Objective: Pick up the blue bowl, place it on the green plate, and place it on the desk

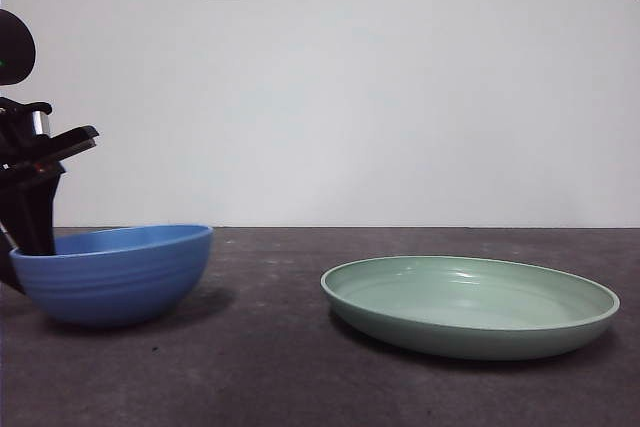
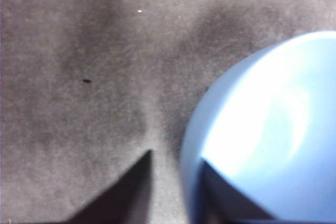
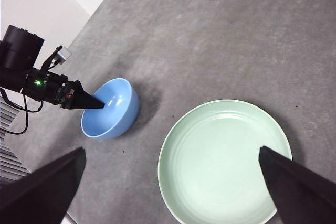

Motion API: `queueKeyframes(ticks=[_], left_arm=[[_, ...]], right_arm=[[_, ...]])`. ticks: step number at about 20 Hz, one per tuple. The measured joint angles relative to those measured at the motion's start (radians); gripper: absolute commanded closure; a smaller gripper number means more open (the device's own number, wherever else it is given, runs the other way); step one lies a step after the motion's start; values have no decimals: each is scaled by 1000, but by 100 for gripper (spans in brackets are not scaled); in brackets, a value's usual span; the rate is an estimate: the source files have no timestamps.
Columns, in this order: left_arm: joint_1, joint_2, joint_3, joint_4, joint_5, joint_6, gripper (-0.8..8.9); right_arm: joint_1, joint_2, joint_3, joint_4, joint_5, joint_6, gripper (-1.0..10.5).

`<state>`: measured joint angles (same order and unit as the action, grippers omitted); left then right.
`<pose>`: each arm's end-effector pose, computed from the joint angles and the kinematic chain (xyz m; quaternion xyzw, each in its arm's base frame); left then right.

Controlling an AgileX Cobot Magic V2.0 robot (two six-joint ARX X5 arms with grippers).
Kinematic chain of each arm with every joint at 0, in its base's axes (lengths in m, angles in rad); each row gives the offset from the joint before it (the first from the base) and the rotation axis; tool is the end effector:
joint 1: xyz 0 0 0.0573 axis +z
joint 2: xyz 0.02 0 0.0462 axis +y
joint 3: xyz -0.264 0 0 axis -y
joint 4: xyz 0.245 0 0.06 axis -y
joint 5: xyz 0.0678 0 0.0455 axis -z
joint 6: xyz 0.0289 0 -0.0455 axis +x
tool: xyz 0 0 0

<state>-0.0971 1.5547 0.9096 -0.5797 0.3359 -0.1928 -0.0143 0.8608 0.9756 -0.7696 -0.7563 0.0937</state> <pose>0.2776 -0.0366 0.1786 -0.1451 0.5850 -0.1200 0.7889 0.1551 0.0176 0.3373 0.1621 0.3138 0.3290 0.8758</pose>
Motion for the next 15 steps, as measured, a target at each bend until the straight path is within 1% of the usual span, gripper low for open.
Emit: queueKeyframes(ticks=[4, 7, 12, 15], left_arm=[[-5, 0, 15, -24, -1, 17, 796], [-33, 0, 60, -85, -4, 27, 796], [-140, 6, 242, -267, -6, 38, 796], [-227, 56, 399, -362, -6, 41, 796]], right_arm=[[0, 0, 0, 0, 0, 0, 367], [0, -3, 0, -11, 0, 0, 367], [0, -34, 0, -69, 7, -2, 367], [0, -66, 0, -119, 60, -14, 367]])
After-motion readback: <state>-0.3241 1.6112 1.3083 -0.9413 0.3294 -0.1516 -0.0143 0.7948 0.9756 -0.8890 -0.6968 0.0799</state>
